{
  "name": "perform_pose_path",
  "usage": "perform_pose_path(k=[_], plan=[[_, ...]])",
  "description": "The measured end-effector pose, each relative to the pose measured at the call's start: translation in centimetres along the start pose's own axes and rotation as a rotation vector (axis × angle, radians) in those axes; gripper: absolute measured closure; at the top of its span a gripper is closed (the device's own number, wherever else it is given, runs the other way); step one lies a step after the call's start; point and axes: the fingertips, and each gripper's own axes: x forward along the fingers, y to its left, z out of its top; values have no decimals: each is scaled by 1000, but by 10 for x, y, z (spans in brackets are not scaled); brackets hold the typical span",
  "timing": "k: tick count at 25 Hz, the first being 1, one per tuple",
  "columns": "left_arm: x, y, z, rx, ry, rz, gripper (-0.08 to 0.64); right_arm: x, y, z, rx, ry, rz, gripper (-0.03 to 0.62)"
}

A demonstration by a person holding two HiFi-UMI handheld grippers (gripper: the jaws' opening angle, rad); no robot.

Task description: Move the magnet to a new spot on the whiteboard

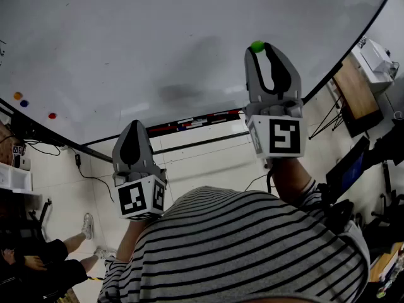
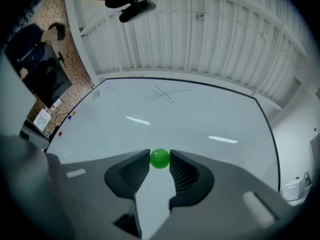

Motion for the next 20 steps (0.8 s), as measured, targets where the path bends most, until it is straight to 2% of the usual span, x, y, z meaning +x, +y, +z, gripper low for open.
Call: perform_pose_path(k=[5,8,15,20], plan=[[-10,-30,5,2,-48,3,545,-32,4,7,35,-13,83,469],[-21,-49,3,8,-43,4,545,-54,4,4,49,1,119,469],[-44,-89,1,8,-23,-12,545,-102,-10,-1,75,50,148,468],[-60,-114,13,34,-62,-36,545,-125,-21,6,98,46,150,468]])
